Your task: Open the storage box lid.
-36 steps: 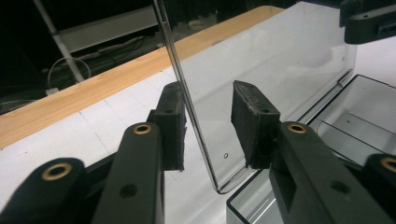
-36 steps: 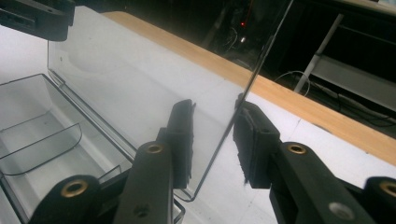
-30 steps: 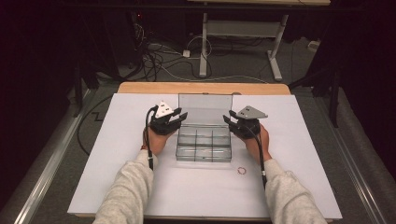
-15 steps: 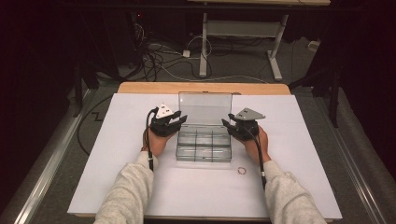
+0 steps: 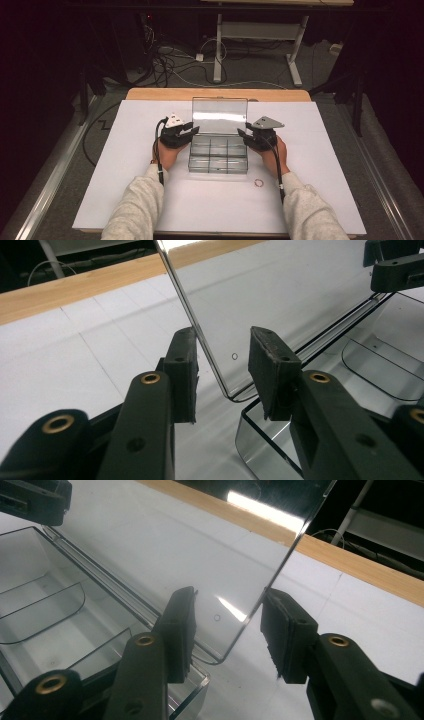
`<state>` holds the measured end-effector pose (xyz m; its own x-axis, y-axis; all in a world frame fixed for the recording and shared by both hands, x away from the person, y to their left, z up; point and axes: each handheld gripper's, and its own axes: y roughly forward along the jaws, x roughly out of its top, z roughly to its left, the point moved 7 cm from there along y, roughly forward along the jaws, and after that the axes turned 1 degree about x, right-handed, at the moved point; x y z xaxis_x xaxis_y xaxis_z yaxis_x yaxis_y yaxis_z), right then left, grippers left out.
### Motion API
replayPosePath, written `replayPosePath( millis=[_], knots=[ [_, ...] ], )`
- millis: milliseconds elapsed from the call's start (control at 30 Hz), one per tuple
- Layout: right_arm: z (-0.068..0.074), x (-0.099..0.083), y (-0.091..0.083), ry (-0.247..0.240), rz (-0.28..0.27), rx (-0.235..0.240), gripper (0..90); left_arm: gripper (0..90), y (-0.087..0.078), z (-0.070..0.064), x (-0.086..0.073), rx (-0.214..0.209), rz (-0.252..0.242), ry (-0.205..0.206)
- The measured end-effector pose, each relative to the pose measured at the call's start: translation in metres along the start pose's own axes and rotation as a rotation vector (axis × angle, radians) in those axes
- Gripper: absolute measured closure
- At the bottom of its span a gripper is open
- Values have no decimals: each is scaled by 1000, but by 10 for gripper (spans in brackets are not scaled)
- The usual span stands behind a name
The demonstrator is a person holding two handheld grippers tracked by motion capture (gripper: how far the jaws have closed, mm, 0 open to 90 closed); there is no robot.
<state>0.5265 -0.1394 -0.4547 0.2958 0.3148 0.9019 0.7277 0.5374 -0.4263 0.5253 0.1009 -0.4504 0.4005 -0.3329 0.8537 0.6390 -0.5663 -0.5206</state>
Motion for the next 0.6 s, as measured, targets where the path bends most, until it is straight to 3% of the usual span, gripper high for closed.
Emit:
replayPosePath(
  millis=[133,233,333,600],
  knots=[
    [-1,-1,-1,0,3,-20,561,629,0,3,-3,-3,-2,-29],
    [0,-2,0,-21,16,-24,550,662,-1,4,-5,10,18,-19],
    [2,-2,0,-23,15,-27,535,661,-4,6,-5,12,8,-26],
    [1,0,-7,-34,9,-44,456,640,-14,0,0,20,12,45]
  ],
)
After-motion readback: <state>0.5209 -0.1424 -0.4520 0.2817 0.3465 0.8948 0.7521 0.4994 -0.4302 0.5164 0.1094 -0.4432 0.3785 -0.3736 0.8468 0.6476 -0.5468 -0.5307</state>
